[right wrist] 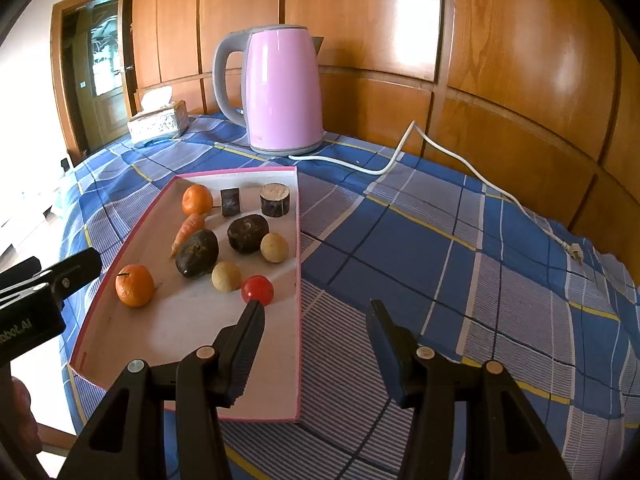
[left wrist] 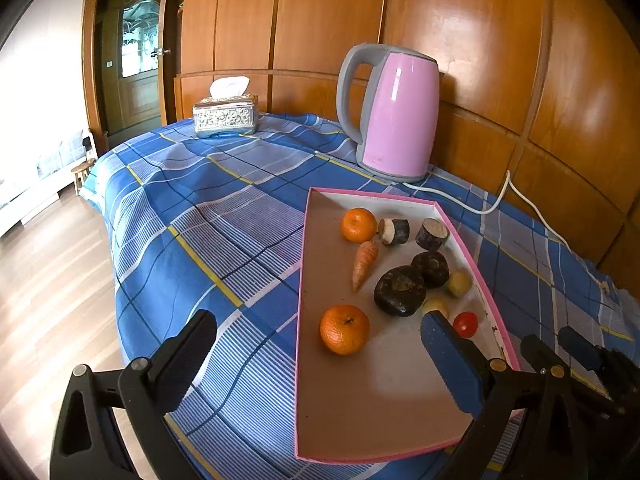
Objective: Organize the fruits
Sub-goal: 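Withdraw the right gripper from the tray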
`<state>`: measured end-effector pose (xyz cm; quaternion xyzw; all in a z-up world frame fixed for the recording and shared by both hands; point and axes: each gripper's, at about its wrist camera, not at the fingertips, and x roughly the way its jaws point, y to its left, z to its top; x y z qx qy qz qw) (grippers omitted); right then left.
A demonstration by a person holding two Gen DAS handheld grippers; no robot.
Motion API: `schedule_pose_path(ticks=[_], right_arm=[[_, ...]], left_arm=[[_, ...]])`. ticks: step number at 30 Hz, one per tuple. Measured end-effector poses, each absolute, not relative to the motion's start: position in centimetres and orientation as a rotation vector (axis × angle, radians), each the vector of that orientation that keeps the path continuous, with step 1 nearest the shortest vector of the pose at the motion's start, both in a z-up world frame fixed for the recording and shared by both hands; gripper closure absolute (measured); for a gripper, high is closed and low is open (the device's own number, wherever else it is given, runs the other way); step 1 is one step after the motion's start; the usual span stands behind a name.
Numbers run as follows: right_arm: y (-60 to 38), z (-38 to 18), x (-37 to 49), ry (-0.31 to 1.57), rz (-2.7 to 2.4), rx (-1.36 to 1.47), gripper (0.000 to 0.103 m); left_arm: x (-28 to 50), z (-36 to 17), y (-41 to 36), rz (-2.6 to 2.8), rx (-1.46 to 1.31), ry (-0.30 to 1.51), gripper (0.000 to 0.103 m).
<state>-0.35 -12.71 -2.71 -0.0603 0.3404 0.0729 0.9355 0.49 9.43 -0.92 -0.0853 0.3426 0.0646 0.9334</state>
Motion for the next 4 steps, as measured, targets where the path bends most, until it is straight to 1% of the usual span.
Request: schedule_pose_path(ticks=[4], right_arm=[[-12.79,-2.77,-0.37,0.698,0.146,-0.12,0.049]], left_arm=[[0.71,-1.06,9.42,0.114,-0.185,0.717,0.003]])
